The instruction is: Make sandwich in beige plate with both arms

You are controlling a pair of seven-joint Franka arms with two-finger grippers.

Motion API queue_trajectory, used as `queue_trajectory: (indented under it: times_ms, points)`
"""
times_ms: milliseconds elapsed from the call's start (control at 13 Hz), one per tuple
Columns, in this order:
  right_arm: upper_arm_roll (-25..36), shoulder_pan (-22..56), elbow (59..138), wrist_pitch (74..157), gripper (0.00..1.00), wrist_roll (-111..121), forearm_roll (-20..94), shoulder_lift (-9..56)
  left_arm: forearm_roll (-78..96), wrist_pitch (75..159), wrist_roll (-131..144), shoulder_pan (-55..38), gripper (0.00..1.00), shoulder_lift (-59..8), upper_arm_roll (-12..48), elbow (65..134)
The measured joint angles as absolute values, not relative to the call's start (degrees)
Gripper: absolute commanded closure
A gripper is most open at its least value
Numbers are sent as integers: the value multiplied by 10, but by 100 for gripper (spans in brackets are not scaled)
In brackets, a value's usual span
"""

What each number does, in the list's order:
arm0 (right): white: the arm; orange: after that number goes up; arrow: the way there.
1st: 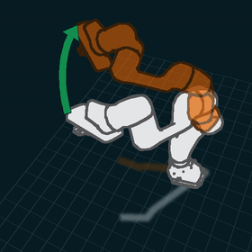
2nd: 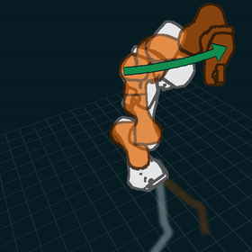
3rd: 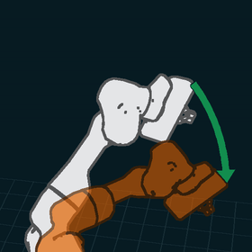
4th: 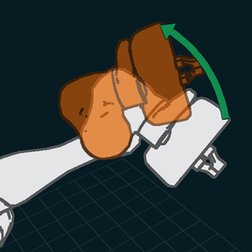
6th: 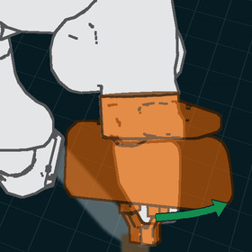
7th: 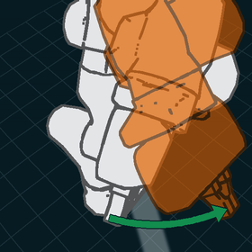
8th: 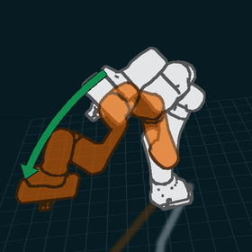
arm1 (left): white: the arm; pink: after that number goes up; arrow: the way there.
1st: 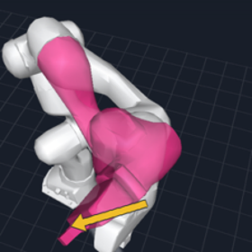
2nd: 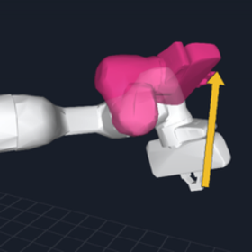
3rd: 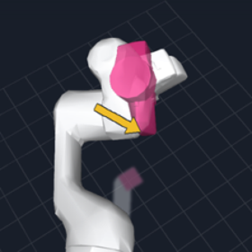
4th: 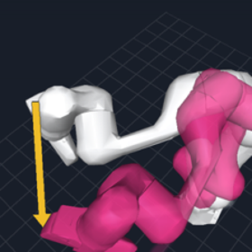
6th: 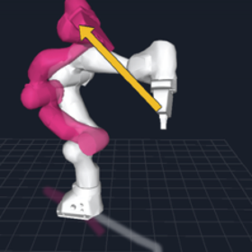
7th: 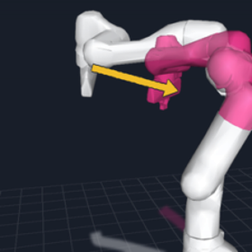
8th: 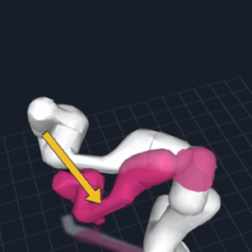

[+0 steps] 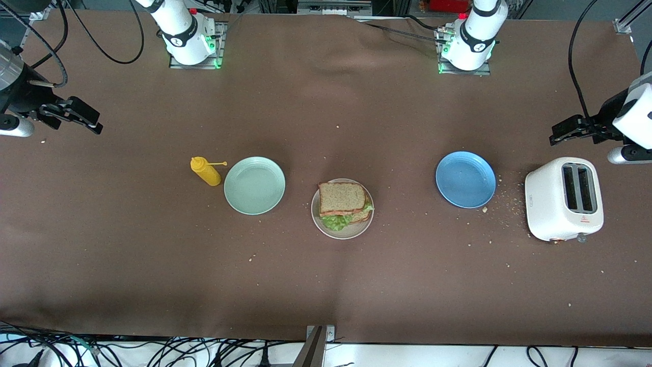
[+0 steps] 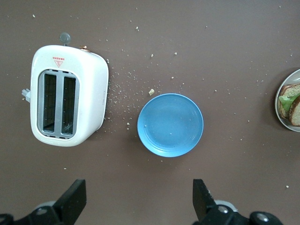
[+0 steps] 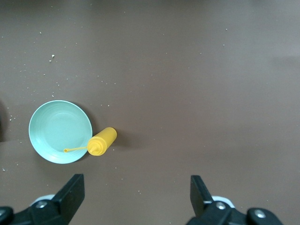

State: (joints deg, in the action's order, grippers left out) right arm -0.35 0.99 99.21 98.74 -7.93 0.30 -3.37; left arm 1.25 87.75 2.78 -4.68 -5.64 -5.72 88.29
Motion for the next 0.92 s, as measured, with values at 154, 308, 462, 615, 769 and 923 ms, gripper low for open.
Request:
queue_trajectory:
  times_ms: [154,308,462,615,769,923]
  points:
    - [-3,10,992,987,0,-79,3,-34,12,877,28,-46,0,-57,-56,883]
    - [-3,10,992,987,0,-79,3,-34,12,877,28,-43,0,-57,-56,883]
    - [-3,10,992,987,0,-79,3,-34,12,877,28,-41,0,-57,-56,883]
    - [-3,10,992,987,0,-79,3,-34,12,877,28,-37,0,-57,-56,883]
    - [-3,10,992,987,0,-79,3,-34,12,877,28,-33,0,-57,-56,884]
    - [-3,10,992,987,0,-79,3,-34,12,877,28,-32,0,-57,-56,885]
